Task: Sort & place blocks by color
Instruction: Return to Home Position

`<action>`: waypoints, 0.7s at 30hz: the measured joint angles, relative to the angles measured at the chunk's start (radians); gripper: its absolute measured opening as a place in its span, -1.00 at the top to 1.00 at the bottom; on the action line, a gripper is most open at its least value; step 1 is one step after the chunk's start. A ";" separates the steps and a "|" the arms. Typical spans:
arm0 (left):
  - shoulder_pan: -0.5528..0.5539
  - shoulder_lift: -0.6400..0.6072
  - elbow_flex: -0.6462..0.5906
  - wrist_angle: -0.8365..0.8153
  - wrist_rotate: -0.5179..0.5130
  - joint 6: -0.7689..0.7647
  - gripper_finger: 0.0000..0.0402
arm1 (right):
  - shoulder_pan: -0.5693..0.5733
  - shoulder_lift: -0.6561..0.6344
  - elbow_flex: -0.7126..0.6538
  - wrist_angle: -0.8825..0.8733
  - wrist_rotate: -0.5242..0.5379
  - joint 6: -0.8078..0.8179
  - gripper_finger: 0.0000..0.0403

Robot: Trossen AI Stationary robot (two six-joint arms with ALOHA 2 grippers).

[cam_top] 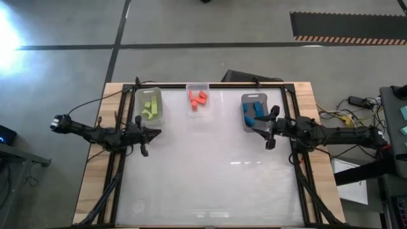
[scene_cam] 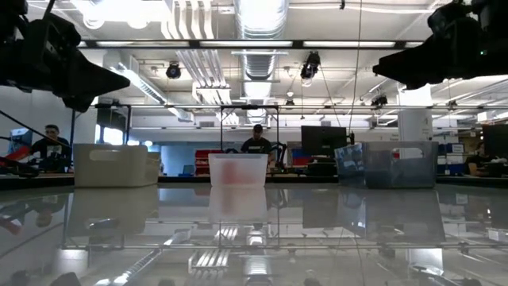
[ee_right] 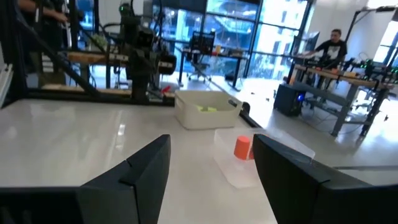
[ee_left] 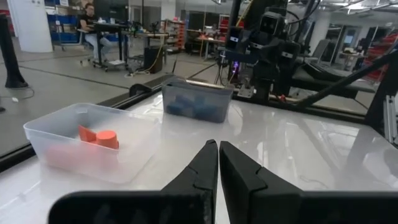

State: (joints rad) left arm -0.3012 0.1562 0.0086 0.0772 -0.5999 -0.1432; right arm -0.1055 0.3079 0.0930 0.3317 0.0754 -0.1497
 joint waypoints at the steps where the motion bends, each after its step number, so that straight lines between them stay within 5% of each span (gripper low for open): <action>1: 0.000 0.000 0.000 0.000 0.000 0.000 1.00 | 0.000 -0.018 -0.007 0.001 0.001 0.000 -0.09; 21: 0.000 0.063 -0.003 0.014 0.005 -0.007 1.00 | 0.000 -0.238 -0.050 -0.167 0.002 0.011 -0.09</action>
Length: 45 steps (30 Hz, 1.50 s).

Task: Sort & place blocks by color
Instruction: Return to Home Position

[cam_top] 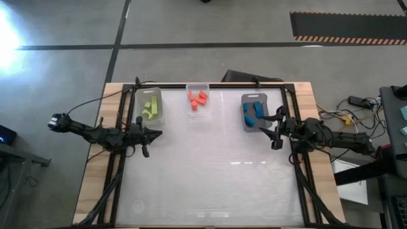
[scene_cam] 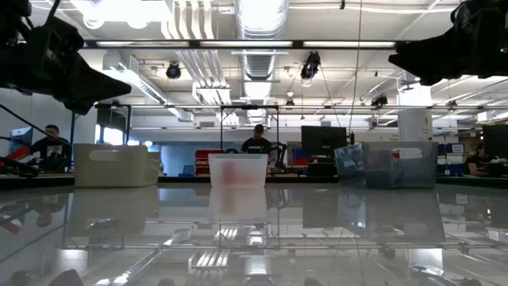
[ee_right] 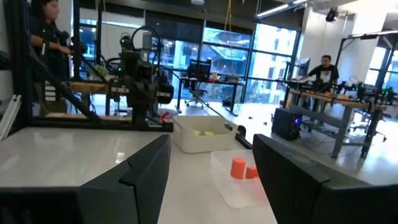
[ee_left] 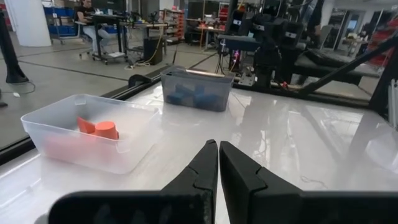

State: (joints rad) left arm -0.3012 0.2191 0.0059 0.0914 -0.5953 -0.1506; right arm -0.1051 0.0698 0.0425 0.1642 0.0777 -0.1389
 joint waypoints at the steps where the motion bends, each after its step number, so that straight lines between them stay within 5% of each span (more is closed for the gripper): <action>1: 0.000 0.004 0.000 -0.001 0.000 0.005 1.00 | 0.000 -0.007 0.000 -0.008 0.000 -0.004 -0.09; 15: 0.000 0.080 -0.001 0.004 -0.001 0.005 1.00 | 0.000 -0.069 -0.001 -0.064 -0.140 0.018 -0.09; 23: 0.000 0.115 -0.002 0.004 -0.005 0.004 1.00 | 0.000 -0.032 -0.002 -0.122 -0.130 0.171 -0.09; 45: 0.000 0.189 -0.002 0.005 -0.004 0.005 1.00 | 0.000 0.011 -0.002 -0.133 -0.130 0.173 -0.09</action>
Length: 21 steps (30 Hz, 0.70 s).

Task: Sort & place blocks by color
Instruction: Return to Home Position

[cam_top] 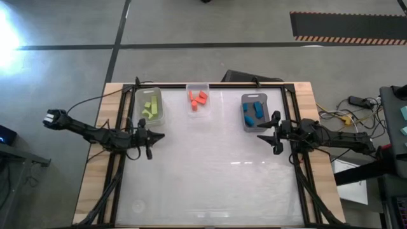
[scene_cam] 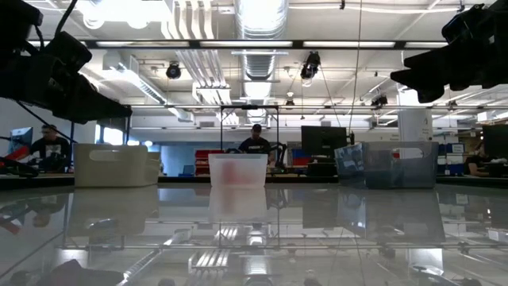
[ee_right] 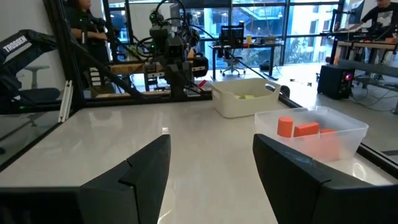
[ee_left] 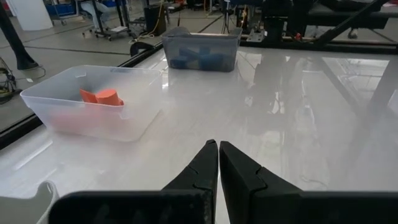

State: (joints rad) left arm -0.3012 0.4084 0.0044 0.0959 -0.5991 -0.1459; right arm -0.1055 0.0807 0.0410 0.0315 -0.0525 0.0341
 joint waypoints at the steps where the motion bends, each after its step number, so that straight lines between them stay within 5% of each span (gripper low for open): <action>1: 0.000 0.003 0.000 0.000 0.000 0.000 1.00 | 0.000 0.000 0.000 0.000 0.000 0.000 -0.09; 21: 0.000 0.059 0.000 0.000 0.004 0.000 1.00 | 0.000 0.000 0.000 0.000 0.000 0.000 -0.09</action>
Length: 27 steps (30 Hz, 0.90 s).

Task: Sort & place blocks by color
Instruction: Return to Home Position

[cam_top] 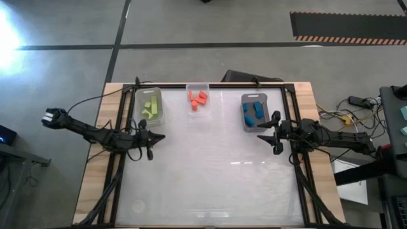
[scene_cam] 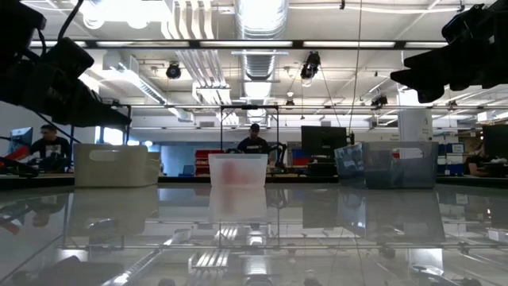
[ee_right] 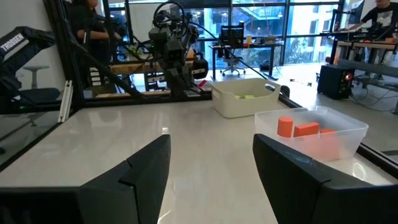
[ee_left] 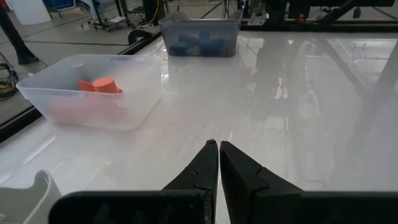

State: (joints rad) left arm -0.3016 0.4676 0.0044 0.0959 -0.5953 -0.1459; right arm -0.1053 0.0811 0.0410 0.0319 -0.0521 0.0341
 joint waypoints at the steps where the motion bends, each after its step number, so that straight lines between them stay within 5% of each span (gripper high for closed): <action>1: 0.000 0.002 0.000 0.000 0.000 0.000 1.00 | 0.000 0.000 0.000 0.000 0.000 0.000 -0.09; 27: 0.000 0.080 0.000 0.000 -0.006 0.000 1.00 | 0.000 0.000 0.000 0.000 0.000 0.000 -0.09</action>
State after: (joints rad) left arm -0.3012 0.5472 0.0040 0.0959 -0.6010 -0.1459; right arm -0.1051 0.0811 0.0410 0.0319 -0.0521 0.0341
